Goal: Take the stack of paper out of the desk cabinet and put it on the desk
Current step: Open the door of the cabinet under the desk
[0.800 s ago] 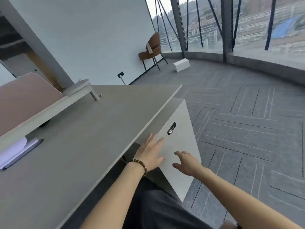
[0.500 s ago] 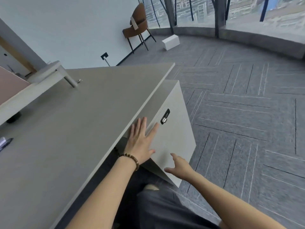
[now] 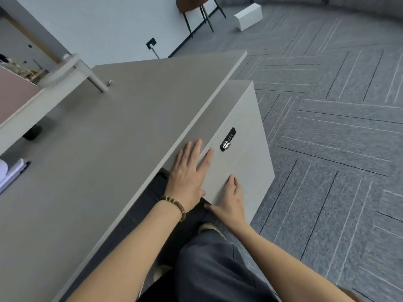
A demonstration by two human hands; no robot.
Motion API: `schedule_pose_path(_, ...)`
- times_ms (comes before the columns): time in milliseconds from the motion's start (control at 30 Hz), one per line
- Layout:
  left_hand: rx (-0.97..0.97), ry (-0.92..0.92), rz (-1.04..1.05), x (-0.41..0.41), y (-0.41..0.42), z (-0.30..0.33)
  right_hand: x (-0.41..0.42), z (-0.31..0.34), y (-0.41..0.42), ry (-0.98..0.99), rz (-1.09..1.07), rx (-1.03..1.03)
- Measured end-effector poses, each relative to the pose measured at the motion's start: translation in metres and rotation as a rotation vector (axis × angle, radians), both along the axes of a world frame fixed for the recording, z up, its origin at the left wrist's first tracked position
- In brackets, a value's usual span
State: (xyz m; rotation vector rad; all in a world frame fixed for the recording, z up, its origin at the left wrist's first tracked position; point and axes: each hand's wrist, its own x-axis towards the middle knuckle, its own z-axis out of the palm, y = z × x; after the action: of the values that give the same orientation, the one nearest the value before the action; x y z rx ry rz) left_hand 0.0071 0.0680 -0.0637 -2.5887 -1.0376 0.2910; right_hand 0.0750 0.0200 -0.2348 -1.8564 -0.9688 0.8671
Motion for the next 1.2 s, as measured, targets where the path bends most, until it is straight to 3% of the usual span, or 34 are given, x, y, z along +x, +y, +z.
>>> schedule_pose_path(400,-0.030,0.051,0.080,0.006,-0.006,0.007,0.031,0.002,-0.032,-0.049,0.102,0.044)
schedule_pose_path(733,-0.101,0.093,0.266,0.025,-0.020,0.019,0.103,0.002,-0.101,-0.069,0.204,0.085)
schedule_pose_path(933,-0.123,0.123,0.391,0.049,-0.045,0.021,0.138,-0.010,-0.133,0.061,0.133,0.128)
schedule_pose_path(1200,-0.150,0.191,0.413,0.052,-0.049,0.023,0.207,-0.004,-0.159,0.045,0.050,0.088)
